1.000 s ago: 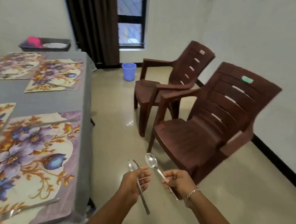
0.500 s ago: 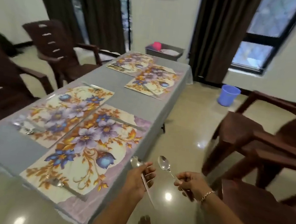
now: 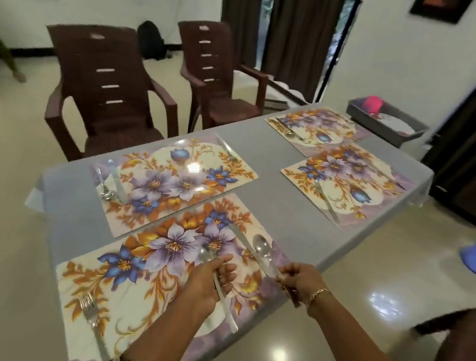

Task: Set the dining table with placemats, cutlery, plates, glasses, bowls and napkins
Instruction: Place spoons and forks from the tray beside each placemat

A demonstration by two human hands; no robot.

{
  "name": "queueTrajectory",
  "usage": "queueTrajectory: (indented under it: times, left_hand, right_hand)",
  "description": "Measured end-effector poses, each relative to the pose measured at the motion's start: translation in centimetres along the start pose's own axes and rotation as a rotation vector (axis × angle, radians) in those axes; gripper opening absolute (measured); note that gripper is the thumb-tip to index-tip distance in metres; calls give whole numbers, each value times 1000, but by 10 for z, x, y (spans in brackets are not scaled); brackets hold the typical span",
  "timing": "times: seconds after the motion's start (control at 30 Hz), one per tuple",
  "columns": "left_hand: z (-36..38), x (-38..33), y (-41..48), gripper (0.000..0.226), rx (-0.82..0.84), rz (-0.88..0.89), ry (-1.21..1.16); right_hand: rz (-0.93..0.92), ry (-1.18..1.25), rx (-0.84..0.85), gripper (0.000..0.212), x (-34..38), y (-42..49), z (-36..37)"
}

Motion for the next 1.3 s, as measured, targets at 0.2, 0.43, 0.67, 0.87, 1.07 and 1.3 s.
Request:
queueTrajectory:
  times: [0.2, 0.43, 0.67, 0.87, 1.07, 1.3]
  left_hand:
    - [-17, -6, 9, 16, -98, 52, -120]
    - [-6, -12, 27, 12, -190, 133, -150]
    - [40, -2, 59, 22, -204, 155, -153]
    - [106, 1, 96, 31, -133, 234, -89]
    - [189, 16, 139, 46, 45, 217, 130]
    - [294, 34, 187, 46, 355, 133, 157]
  right_hand:
    - [44, -168, 36, 29, 30, 56, -5]
    - [37, -446, 83, 30, 39, 86, -12]
    - [12, -795, 177, 17, 45, 89, -23]
    - [32, -663, 384, 21, 54, 83, -58]
    - [43, -68, 526, 22, 73, 48, -124]
    - [22, 380, 560, 25, 74, 49, -224]
Point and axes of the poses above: each hand's wrist, its own y-axis towards the middle knuckle, its own z-axis out of the palm, x = y × z, the point moved 6 cm from there along y, towards the middle knuckle, and after that the axes turned 15 degrees about x, right-handed, at the moved point
